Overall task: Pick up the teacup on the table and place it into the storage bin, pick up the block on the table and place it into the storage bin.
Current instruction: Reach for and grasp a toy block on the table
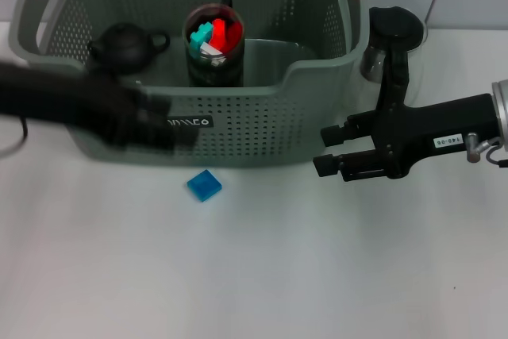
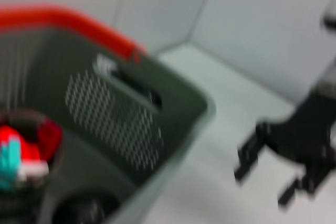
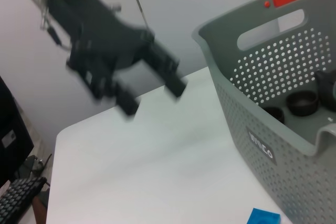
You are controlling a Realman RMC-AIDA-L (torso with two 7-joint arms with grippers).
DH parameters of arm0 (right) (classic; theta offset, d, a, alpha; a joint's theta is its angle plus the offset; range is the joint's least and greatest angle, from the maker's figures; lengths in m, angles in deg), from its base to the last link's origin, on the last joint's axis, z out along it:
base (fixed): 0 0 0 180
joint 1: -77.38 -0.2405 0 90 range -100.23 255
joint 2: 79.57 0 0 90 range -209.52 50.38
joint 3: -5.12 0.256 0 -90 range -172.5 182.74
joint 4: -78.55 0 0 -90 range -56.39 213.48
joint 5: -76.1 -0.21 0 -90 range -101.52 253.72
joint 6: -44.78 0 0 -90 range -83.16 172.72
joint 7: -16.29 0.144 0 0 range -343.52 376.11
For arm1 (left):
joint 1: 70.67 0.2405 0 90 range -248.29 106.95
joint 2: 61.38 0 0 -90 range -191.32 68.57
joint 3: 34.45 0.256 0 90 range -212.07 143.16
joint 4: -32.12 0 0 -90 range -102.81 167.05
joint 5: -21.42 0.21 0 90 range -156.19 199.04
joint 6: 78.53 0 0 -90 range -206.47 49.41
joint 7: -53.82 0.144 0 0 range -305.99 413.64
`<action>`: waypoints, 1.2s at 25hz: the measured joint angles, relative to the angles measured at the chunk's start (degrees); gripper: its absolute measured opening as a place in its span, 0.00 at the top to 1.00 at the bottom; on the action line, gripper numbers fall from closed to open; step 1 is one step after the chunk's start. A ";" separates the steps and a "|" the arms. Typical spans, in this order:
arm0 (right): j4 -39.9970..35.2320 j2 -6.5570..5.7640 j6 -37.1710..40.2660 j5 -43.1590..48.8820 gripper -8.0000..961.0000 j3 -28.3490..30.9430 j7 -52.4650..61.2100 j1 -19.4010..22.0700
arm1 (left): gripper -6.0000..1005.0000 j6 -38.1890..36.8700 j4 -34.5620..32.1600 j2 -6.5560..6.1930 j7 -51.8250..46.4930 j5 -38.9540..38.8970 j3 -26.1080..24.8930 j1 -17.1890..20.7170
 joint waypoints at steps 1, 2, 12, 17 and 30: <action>0.02 0.04 0.01 0.04 0.36 -0.06 0.00 -0.05 | 0.30 -0.13 0.03 0.12 0.97 0.76 1.41 0.83; 0.04 0.07 0.01 0.07 0.36 -0.14 0.00 -0.09 | 0.30 -0.20 0.11 0.40 2.05 1.59 2.95 1.49; 0.07 0.13 0.06 0.09 0.36 0.07 0.03 0.22 | 0.30 11.47 3.64 2.63 6.51 11.88 19.00 3.88; 0.07 0.05 0.10 0.06 0.36 0.08 0.11 0.42 | 0.30 19.15 6.81 2.66 4.37 16.39 24.81 3.09; 0.07 0.06 0.09 0.10 0.36 0.08 0.17 0.25 | 0.31 30.02 12.37 2.67 -5.80 25.54 33.63 0.09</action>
